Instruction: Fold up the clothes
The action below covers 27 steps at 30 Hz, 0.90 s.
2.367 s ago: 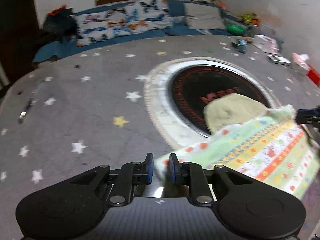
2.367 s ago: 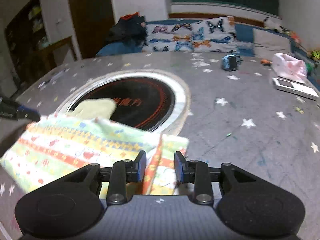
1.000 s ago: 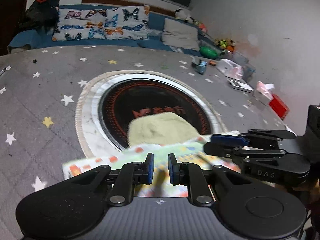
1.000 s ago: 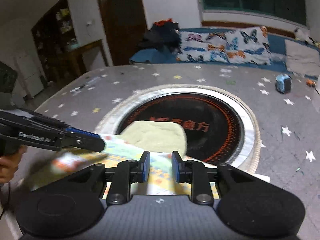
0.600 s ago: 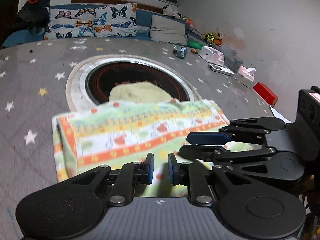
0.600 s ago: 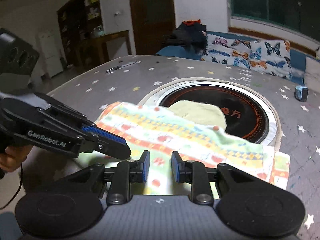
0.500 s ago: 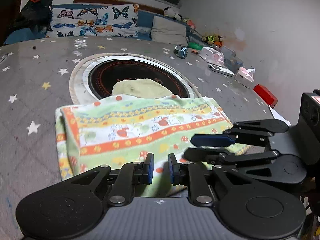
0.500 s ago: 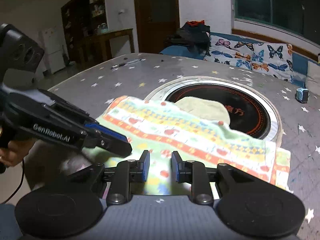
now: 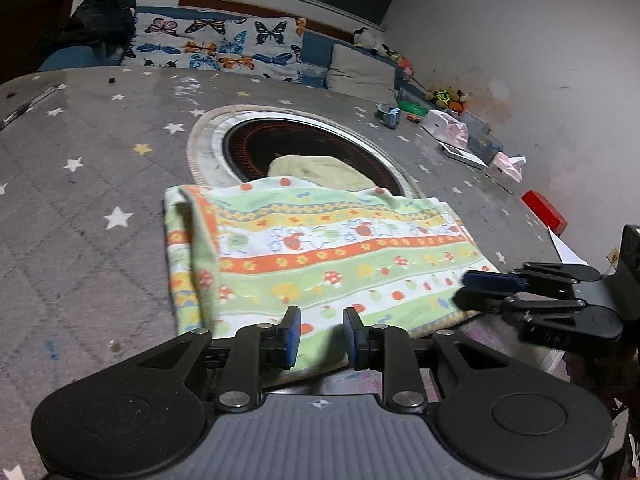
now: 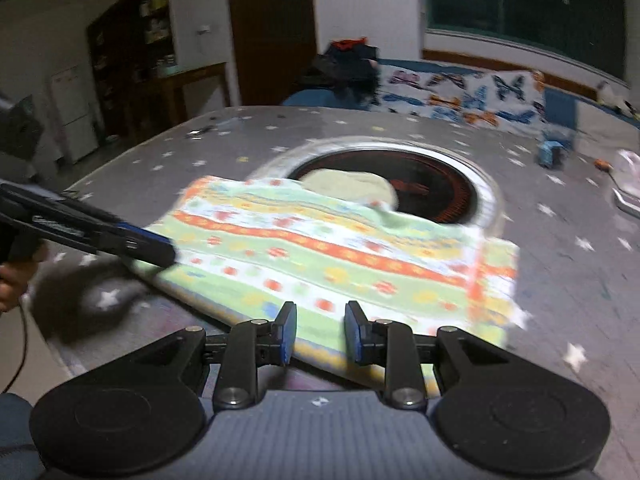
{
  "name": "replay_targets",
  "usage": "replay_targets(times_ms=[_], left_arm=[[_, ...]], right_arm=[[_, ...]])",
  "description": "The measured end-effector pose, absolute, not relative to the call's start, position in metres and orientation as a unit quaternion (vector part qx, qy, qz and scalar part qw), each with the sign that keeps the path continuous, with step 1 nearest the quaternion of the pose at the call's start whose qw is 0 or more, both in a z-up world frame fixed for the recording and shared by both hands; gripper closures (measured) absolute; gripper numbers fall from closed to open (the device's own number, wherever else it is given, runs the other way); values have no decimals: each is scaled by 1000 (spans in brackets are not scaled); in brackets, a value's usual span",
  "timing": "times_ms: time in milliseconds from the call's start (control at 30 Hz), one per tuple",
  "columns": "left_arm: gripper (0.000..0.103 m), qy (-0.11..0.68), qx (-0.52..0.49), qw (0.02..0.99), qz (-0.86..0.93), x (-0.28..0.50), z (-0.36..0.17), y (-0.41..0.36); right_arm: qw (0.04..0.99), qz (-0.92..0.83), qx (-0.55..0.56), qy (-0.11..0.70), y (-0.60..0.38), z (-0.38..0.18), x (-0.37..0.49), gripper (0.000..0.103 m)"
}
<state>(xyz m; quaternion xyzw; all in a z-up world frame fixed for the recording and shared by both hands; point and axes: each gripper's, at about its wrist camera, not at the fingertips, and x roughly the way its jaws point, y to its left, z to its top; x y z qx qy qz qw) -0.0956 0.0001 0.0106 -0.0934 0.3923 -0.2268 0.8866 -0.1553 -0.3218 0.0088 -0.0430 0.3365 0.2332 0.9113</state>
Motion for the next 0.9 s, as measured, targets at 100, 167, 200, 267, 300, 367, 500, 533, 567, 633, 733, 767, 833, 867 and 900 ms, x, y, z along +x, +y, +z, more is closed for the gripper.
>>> replay_targets(times_ms=[100, 167, 200, 267, 300, 367, 500, 533, 567, 633, 733, 767, 833, 867, 900], left_arm=[[78, 395, -101, 886, -221, -96, 10, 7], [76, 397, -105, 886, -217, -96, 10, 11], [75, 397, -103, 886, -216, -95, 11, 11], [73, 395, -96, 888, -214, -92, 16, 9], [69, 391, -91, 891, -212, -90, 18, 7], [67, 387, -90, 894, -208, -83, 22, 5], [67, 384, -91, 898, -196, -66, 26, 2], [67, 385, -89, 898, -191, -61, 25, 2], [67, 388, -88, 898, -186, -57, 23, 3], [67, 394, -86, 898, -175, -48, 20, 5], [68, 402, -91, 896, -163, -39, 15, 11], [68, 403, -101, 895, -164, -37, 15, 14], [68, 397, -104, 898, -161, -34, 19, 16], [68, 392, -101, 901, -157, -32, 21, 17], [68, 389, -102, 902, -156, -29, 23, 17]], right_arm=[[915, 208, -31, 344, -340, 8, -155, 72], [918, 195, -26, 345, -350, 10, -155, 72], [919, 190, -24, 343, -353, 11, -155, 72], [923, 181, -18, 338, -360, 16, -153, 72], [926, 178, -16, 333, -361, 18, -150, 72], [931, 173, -10, 320, -362, 23, -143, 72], [935, 174, 6, 310, -359, 24, -125, 70], [934, 174, 10, 312, -357, 21, -120, 70], [933, 174, 14, 315, -356, 18, -116, 70], [930, 169, 16, 325, -355, 12, -109, 70], [927, 156, 11, 340, -356, 4, -104, 70], [927, 154, 12, 341, -358, 4, -103, 70], [927, 154, 13, 341, -360, 7, -102, 70], [928, 153, 10, 338, -360, 9, -99, 70], [930, 151, 7, 336, -360, 10, -96, 70]])
